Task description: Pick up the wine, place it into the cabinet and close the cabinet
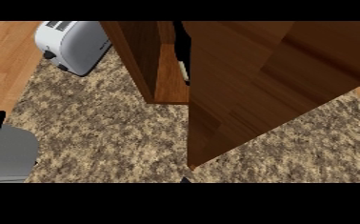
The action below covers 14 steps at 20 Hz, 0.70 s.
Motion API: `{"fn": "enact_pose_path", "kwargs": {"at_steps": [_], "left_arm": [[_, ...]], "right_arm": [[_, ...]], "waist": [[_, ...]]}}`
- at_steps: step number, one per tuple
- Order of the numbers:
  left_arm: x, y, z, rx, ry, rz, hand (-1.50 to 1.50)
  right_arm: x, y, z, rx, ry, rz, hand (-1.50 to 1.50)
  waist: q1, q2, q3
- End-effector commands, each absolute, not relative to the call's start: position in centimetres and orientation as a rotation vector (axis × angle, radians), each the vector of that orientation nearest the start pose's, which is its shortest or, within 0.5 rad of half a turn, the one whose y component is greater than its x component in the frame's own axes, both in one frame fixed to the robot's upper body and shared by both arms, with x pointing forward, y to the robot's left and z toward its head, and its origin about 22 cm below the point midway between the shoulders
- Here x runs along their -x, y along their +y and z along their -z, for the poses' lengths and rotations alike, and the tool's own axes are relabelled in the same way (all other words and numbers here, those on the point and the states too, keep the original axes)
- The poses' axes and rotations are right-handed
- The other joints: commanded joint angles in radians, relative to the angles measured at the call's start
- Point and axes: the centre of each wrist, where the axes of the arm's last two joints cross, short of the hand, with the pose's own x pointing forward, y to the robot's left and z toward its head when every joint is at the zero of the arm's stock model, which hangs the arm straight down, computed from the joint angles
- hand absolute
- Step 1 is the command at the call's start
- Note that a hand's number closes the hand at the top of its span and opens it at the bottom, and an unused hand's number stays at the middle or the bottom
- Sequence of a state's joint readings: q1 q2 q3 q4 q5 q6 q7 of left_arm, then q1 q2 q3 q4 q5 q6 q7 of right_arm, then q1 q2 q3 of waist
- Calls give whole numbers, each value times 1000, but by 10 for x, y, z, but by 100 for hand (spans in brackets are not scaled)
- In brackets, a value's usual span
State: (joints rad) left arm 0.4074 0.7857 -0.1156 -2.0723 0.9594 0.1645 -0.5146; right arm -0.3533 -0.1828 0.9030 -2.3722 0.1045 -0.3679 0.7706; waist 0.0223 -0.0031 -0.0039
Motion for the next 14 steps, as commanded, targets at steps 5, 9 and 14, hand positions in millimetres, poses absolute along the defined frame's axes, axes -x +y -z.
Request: {"fn": "enact_pose_path", "kwargs": {"at_steps": [5,9,14], "left_arm": [[-147,305,-99,271,-1937,-202,-150],[-154,307,-101,262,-1945,-229,-150],[-158,307,-97,257,-1950,-219,-150]], "right_arm": [[-160,-33,-215,-631,-1746,-606,150],[-180,-6,-238,-619,-1769,-575,150],[-228,17,-264,-574,-1785,-592,150]], "waist": [[34,11,2],[27,5,1],[16,7,3]]}}
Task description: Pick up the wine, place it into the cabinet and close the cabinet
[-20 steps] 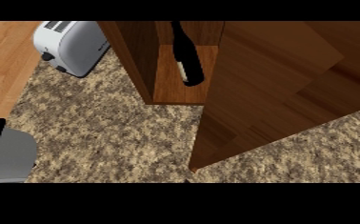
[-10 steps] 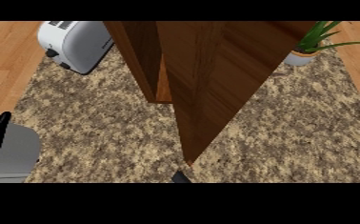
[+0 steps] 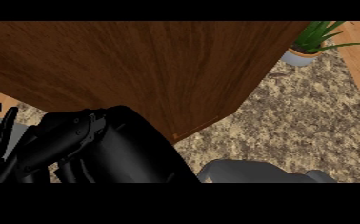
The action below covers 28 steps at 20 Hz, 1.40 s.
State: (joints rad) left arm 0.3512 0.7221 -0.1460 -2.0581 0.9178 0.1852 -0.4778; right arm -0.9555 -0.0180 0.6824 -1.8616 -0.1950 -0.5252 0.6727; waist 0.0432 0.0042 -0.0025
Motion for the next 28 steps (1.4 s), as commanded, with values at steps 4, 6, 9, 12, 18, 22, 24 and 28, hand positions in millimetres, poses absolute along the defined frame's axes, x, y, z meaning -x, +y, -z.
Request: {"fn": "enact_pose_path", "kwargs": {"at_steps": [4,6,9,12,18,22,24,28], "left_arm": [[-159,307,-93,236,-1925,-254,-150],[-161,313,-85,229,-1927,-236,-150],[-159,314,-91,222,-1958,-234,-150],[-168,322,-93,226,-1948,-233,-150],[-177,310,-89,209,-1948,-221,-150],[-156,306,-94,218,-1939,-225,-150],[-175,314,-99,212,-1963,-229,-150],[-176,302,-99,217,-1969,-216,-150]], "right_arm": [[-255,32,-264,-416,-1882,-655,150],[-264,38,-261,-343,-1903,-657,150],[-304,31,-266,-304,-1897,-598,150],[-321,36,-259,-295,-1864,-568,150],[-356,20,-250,-285,-1826,-582,150],[-376,-5,-241,-267,-1851,-555,150],[-384,-16,-241,-231,-1845,-559,150],[-397,-33,-226,-165,-1861,-602,150]], "waist": [[-18,-1,1],[-22,-2,1],[-17,1,1],[-11,2,1],[-25,1,2],[-15,-1,2],[-29,4,2],[-31,10,2]]}}
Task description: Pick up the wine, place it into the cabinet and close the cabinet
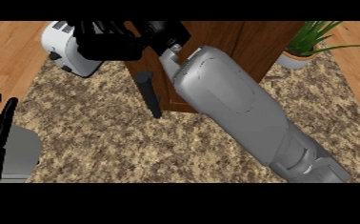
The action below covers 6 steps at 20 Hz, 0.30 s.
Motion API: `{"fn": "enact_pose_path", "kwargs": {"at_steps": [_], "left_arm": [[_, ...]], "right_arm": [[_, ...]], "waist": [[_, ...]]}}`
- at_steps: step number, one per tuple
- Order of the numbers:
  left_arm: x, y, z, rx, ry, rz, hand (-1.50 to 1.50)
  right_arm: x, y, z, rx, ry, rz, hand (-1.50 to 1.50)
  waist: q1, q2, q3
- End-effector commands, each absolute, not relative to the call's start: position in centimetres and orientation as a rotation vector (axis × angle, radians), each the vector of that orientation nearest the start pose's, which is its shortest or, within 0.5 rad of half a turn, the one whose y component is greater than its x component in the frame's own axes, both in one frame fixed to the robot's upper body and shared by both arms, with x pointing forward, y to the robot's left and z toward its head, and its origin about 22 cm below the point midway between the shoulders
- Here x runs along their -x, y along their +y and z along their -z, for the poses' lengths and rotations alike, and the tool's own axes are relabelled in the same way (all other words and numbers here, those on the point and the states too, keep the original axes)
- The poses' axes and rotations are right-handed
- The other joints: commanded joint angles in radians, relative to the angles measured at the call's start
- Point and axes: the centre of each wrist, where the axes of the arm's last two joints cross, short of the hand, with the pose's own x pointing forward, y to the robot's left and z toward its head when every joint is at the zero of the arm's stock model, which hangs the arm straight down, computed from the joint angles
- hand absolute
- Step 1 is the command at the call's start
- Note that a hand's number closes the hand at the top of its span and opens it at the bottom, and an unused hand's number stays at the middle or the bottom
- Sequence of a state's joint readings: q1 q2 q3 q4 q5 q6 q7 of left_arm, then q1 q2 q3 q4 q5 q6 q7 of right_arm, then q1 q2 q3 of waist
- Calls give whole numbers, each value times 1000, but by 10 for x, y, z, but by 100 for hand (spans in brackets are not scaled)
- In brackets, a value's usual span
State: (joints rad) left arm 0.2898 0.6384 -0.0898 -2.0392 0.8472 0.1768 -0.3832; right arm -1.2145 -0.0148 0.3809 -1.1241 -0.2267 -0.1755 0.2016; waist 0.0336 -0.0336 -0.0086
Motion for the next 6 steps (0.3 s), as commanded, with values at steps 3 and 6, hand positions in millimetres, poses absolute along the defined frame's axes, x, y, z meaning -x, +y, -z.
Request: {"fn": "enact_pose_path", "kwargs": {"at_steps": [3,6], "left_arm": [[-165,306,-99,239,-1949,-210,-150],[-170,305,-114,235,-1952,-199,-150]], "right_arm": [[-407,-46,-233,-111,-1867,-591,150],[-402,-38,-222,-114,-1888,-595,150]], "waist": [[8,47,7],[3,45,9]]}}
